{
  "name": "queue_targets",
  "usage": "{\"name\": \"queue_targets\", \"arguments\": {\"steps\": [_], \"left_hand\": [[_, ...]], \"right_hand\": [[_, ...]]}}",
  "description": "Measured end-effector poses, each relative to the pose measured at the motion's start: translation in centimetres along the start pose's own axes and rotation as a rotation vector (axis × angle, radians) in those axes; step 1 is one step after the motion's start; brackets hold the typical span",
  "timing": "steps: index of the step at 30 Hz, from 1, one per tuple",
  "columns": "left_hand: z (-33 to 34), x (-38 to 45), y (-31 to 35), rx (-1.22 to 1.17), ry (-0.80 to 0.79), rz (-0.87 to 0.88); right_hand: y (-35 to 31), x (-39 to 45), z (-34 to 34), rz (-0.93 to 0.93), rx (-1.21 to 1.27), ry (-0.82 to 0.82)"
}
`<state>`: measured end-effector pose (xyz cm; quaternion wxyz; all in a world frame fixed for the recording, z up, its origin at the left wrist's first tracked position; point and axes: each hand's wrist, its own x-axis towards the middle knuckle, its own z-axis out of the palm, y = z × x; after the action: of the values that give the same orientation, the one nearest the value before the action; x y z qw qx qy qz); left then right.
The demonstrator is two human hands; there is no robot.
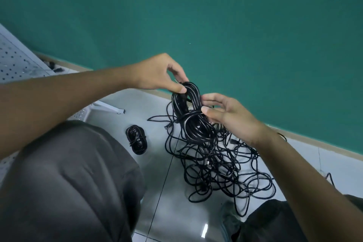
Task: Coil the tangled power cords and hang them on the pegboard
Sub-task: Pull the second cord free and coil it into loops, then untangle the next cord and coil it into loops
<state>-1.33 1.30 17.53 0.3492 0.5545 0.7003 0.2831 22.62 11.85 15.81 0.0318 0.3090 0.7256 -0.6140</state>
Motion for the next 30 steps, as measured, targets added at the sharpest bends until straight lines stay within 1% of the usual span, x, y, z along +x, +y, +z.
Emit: {"name": "queue_targets", "arguments": {"steps": [4, 8, 13, 17, 23, 27, 30], "left_hand": [[-0.5, -0.6, -6.6, 0.085, 0.091, -0.159], [-0.1, -2.3, -13.4, 0.157, 0.222, -0.371], [2.2, -4.2, -21.1, 0.083, 0.387, -0.583], [4.3, -4.9, -25.8, -0.03, 0.495, -0.694], [6.6, -3.1, -31.3, -0.048, 0.535, -0.758], [7.2, -1.4, -33.5, 0.047, 0.477, -0.764], [7.8, -0.9, -35.3, 0.11, 0.454, -0.812]], "right_hand": [[0.4, 0.7, 1.4, -0.012, -0.158, -0.007], [1.2, 1.2, 2.9, -0.049, -0.287, 0.004], [3.2, 2.7, 4.1, -0.08, -0.411, 0.009], [5.5, 4.8, 4.9, -0.039, -0.486, 0.031], [9.8, 8.5, 6.6, 0.055, -0.547, 0.006], [12.3, 12.0, 7.7, 0.068, -0.621, -0.046], [14.1, 14.6, 8.0, 0.089, -0.675, -0.1]]}}
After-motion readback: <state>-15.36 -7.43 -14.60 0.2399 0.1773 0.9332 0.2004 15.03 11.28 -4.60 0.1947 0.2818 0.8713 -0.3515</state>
